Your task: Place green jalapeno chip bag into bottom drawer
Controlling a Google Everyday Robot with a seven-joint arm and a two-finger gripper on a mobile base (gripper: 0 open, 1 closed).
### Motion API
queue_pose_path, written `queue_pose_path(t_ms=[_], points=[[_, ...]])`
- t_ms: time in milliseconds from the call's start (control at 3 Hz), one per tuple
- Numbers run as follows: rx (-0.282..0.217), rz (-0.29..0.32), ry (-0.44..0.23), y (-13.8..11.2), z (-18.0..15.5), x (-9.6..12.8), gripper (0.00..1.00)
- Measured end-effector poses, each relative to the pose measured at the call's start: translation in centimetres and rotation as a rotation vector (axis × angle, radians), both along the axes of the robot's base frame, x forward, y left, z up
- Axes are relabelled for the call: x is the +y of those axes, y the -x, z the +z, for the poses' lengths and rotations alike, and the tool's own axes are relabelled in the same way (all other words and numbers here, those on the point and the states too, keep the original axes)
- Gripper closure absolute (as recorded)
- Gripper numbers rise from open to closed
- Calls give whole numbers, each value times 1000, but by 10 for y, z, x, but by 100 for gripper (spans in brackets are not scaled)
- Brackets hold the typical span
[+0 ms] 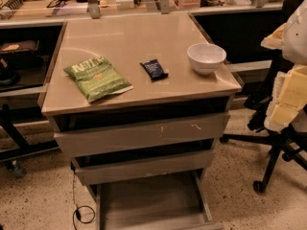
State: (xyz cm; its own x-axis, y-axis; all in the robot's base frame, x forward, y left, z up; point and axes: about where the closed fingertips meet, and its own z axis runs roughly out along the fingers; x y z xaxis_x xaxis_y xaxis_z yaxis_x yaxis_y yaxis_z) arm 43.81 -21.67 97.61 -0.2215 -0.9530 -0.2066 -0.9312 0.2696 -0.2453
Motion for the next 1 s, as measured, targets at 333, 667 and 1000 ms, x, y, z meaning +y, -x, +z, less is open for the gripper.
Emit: queue_pose_path(t_ms=[333,667,1000], points=[[0,0,0,0,0,0,0],[-26,63,25,-9,11,25,0],[-30,185,23,-33,18,85,0]])
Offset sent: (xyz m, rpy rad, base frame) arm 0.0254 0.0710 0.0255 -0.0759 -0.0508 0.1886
